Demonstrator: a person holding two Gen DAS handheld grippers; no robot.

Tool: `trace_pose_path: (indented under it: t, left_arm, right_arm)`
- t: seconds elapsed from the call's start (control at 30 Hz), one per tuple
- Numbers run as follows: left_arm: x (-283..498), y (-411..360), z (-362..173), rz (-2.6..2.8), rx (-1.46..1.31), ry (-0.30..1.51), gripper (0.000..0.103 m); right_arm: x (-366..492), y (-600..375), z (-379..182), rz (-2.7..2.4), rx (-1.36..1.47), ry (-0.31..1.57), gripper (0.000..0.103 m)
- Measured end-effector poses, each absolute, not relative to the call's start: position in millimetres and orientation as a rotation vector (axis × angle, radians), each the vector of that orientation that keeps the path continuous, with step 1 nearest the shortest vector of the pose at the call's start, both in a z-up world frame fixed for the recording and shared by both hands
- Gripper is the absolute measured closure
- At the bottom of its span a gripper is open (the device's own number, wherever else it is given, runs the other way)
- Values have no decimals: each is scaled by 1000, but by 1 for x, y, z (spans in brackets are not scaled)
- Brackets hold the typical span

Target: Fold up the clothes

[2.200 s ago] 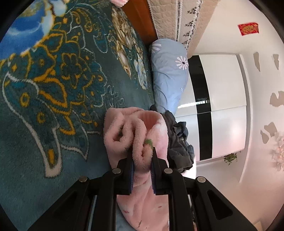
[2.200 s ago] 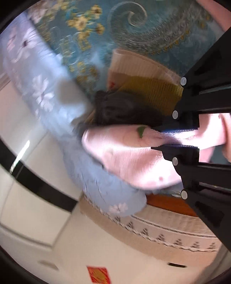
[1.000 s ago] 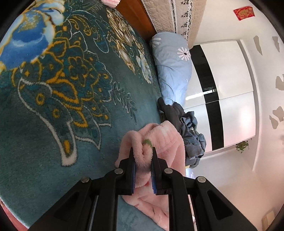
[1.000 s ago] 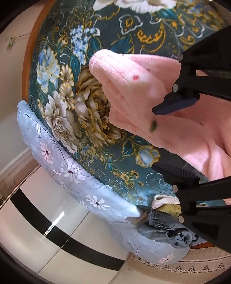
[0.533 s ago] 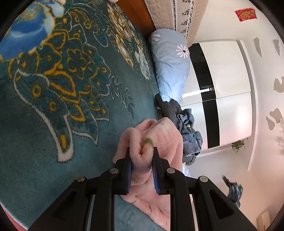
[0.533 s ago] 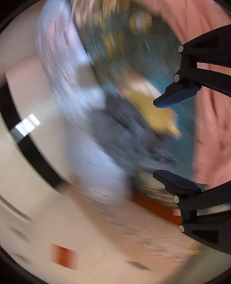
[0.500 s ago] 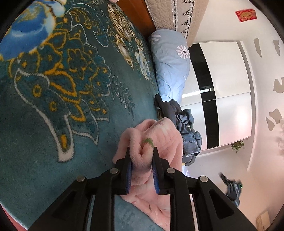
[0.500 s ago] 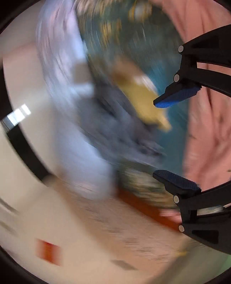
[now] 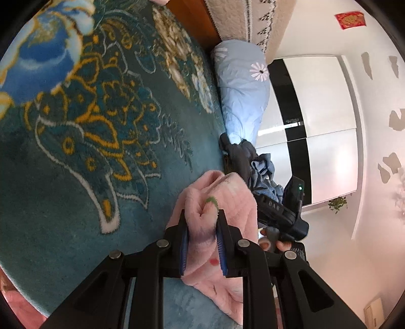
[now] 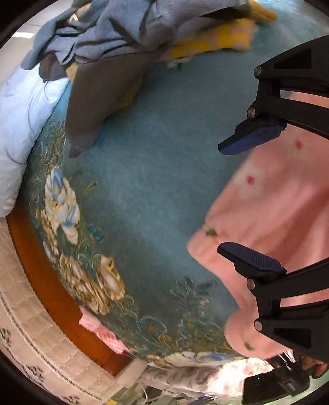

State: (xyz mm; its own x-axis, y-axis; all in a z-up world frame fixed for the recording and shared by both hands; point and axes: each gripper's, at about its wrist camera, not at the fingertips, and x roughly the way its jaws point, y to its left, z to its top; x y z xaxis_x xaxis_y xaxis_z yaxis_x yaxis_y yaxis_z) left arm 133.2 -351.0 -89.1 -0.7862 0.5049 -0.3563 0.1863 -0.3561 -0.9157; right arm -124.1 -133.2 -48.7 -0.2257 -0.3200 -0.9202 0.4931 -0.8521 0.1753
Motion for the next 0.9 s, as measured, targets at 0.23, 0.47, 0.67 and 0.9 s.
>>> trace_pose_path:
  t: [0.23,0.47,0.67,0.9]
  left_arm:
    - [126,-346,-88,2249,-938,-1620,85]
    - [124,-345,-92,2249,-971,-1612,85]
    - [125,-344,-92,2241,-975,-1601,85]
    - [126,-345,-94,2229,-977,-1602,85]
  right_arm:
    - [-126,-103,-81,-2039,1657,182,34]
    - [-104,-124,-74,-2011,1570,393,65]
    - [-87,-118,-67,-2007,1543,440,66]
    - [-93,-100,-70,-2003,1564,389,53]
